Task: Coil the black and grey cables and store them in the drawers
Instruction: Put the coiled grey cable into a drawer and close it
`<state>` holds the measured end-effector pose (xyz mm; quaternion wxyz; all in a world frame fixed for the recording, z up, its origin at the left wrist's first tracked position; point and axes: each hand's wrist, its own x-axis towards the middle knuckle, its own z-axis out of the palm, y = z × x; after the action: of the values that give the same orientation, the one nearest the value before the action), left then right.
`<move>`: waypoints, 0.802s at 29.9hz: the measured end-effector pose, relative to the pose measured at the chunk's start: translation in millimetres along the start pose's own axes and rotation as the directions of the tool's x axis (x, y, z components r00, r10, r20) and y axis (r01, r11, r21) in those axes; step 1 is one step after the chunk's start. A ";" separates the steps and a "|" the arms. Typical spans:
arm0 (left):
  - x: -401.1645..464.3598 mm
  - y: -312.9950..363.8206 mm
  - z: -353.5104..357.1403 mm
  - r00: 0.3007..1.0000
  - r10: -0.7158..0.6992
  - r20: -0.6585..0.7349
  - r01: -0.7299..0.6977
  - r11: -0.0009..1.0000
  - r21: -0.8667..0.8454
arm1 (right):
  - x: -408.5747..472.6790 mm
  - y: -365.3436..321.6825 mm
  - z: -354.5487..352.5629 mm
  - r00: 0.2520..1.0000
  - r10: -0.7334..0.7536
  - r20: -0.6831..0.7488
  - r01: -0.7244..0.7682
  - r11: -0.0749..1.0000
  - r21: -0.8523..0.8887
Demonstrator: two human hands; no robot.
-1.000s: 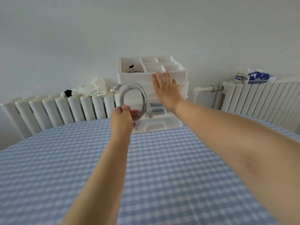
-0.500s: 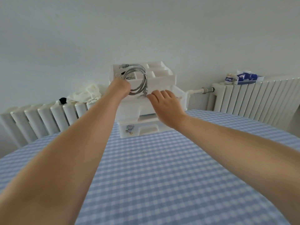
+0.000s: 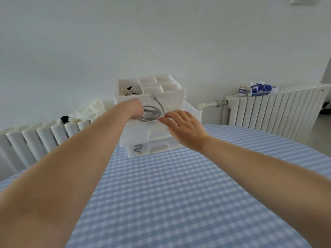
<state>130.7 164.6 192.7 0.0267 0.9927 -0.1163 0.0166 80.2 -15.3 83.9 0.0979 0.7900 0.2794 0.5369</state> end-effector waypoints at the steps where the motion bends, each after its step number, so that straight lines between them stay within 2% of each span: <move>1: -1.1 2.0 0.1 1.000 0.020 0.005 -0.020 0.999 0.046 | 0.0 1.8 -1.1 1.000 -0.002 0.009 0.002 1.000 0.013; 7: 8.3 3.7 11.7 0.987 0.053 0.153 -0.077 0.984 0.161 | 6.1 1.3 -6.3 0.995 0.024 0.095 -0.030 0.997 0.067; 14: 18.9 3.6 12.2 0.978 0.049 0.203 -0.101 0.961 0.256 | 10.1 4.5 -11.0 0.987 0.057 0.148 -0.074 0.991 0.114; 17: 26.3 3.0 13.9 0.981 0.106 0.161 -0.147 0.951 0.271 | 7.9 5.3 -8.7 0.989 0.062 0.136 -0.078 0.990 0.118; 19: 31.9 -0.3 18.4 0.983 0.176 0.060 -0.185 0.943 0.275 | 7.9 4.4 -8.2 0.988 0.064 0.141 -0.081 0.990 0.115; 21: 32.5 -4.4 21.5 0.965 0.259 -0.043 -0.241 0.938 0.250 | 7.4 3.9 -9.1 0.988 0.066 0.142 -0.082 0.990 0.115; 24: 31.4 -5.5 22.8 0.935 0.345 -0.078 -0.328 0.928 0.179 | 6.6 3.6 -11.1 0.987 0.063 0.148 -0.081 0.989 0.124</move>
<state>163.1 161.4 170.9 -0.0518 0.9544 -0.2815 0.0841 73.2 -16.3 95.3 0.0468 0.8408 0.2770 0.4627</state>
